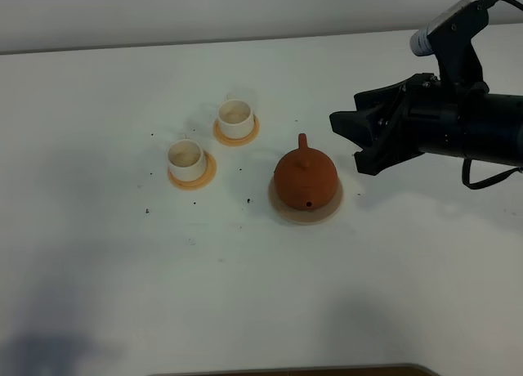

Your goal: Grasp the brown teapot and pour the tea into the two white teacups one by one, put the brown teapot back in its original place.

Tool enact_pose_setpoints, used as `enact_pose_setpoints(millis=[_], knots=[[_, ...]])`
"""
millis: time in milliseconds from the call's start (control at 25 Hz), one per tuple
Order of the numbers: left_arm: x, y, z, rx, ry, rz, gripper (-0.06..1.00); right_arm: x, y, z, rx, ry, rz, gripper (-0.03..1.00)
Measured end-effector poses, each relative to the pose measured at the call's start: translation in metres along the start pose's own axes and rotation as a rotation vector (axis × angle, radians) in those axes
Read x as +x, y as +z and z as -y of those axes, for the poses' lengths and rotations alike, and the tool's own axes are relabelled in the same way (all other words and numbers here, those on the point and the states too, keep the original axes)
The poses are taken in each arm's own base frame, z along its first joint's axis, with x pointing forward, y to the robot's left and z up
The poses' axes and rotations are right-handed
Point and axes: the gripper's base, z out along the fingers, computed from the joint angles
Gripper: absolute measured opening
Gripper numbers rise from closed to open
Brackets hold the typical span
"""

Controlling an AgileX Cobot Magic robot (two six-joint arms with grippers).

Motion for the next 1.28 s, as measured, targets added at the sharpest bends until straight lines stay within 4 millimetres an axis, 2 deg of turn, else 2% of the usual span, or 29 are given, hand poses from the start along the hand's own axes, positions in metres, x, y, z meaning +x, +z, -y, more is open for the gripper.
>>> enact_pose_setpoints(millis=[360, 800, 1040, 1280], knots=[[0.001, -0.002, 0.001, 0.011, -0.004, 0.020, 0.57, -0.004, 0.004, 0.001, -0.013, 0.042, 0.013, 0.45], [0.001, -0.002, 0.001, 0.011, 0.006, 0.019, 0.57, -0.049, 0.037, 0.021, -0.029, 0.117, 0.005, 0.45], [0.001, -0.002, 0.001, 0.011, 0.009, 0.019, 0.57, -0.070, 0.064, 0.033, -0.080, 0.142, -0.163, 0.45], [0.001, -0.002, 0.001, 0.011, 0.010, 0.019, 0.57, -0.075, 0.092, 0.055, -0.030, 0.175, -0.384, 0.45]])
